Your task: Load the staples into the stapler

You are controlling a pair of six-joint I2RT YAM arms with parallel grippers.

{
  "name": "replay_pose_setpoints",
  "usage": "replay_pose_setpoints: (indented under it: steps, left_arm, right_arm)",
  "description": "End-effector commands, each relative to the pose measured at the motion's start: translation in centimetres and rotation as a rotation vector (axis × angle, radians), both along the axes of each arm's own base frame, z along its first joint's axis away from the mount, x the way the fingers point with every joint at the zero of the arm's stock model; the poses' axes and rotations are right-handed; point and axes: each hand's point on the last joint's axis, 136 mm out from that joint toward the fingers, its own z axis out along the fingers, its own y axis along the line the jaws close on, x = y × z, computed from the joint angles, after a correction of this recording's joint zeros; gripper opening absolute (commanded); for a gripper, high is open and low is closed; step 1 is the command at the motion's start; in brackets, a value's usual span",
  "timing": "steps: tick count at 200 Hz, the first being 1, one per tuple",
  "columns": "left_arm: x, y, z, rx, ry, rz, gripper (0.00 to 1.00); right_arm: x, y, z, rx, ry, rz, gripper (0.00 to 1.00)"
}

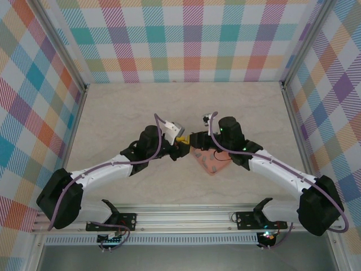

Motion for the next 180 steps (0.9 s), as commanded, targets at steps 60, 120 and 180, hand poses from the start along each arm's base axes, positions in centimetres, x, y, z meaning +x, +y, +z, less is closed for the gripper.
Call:
replay_pose_setpoints:
  steps: [60,120,180]
  left_arm:
    - [-0.9,-0.2,0.7,-0.053,-0.101,-0.086,0.05]
    - [-3.5,-0.1,3.0,-0.111,-0.258,-0.348,0.00]
    - [-6.5,-0.4,3.9,-0.064,-0.352,-0.568,0.00]
  right_arm:
    - [-1.1,-1.8,3.6,0.055,-0.138,0.104,0.75]
    - [-5.9,-4.4,4.5,-0.012,-0.516,0.367,0.75]
    - [-9.0,-4.1,3.3,-0.118,-0.683,0.646,0.67]
